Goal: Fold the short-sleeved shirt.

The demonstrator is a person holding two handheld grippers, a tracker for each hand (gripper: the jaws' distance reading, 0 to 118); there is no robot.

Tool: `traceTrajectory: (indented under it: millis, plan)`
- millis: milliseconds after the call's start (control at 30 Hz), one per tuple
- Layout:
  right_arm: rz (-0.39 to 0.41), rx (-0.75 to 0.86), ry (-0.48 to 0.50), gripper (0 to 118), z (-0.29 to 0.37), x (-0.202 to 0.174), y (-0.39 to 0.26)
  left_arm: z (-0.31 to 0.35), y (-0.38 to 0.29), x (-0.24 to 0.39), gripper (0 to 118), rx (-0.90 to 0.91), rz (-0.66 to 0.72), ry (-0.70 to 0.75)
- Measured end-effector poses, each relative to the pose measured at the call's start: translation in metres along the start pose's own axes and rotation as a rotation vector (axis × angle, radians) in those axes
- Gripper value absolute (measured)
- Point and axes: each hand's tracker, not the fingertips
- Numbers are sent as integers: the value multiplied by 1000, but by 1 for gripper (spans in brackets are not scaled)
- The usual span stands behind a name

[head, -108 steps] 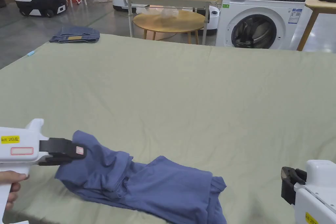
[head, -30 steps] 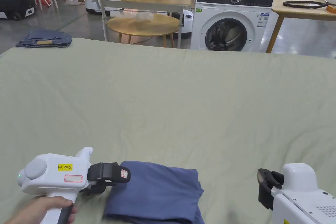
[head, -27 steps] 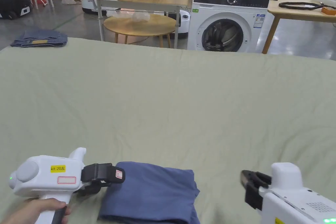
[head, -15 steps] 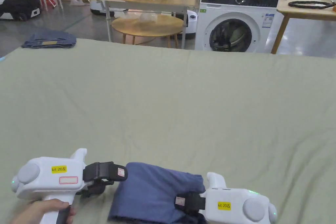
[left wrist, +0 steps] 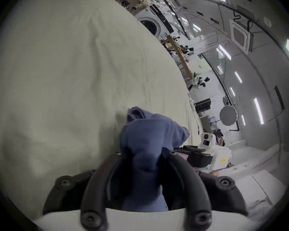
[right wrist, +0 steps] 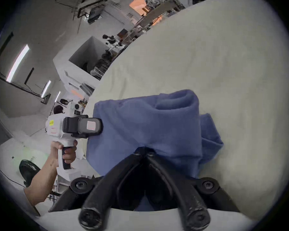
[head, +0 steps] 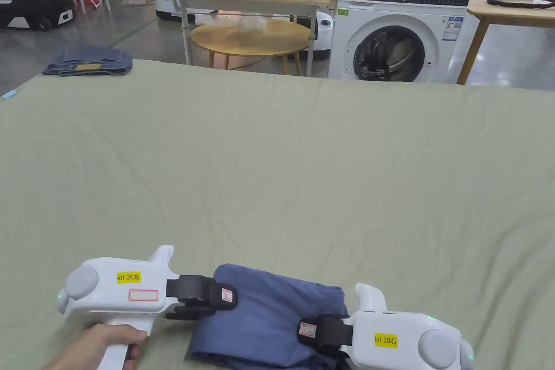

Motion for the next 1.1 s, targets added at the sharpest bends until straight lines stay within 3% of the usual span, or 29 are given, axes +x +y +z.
traceTrajectory:
  millis: [67,267,567,967,1100]
  plan:
    - [7,-1,-7,0,-1,-4,0,2,-5,7,17,-5,-49,28]
    - [62,32,-46,0,7,-22,6,18,0,11,14,-1,-97,58]
    - [183,175,-132,0,43,-50,17,146,33,-17,13,95,-104,269]
    - [209,210,-206,0,56,-55,17,272,85,-66,13,144,-97,682]
    - [205,215,-239,0,54,-52,15,264,79,-62,13,136,-39,682]
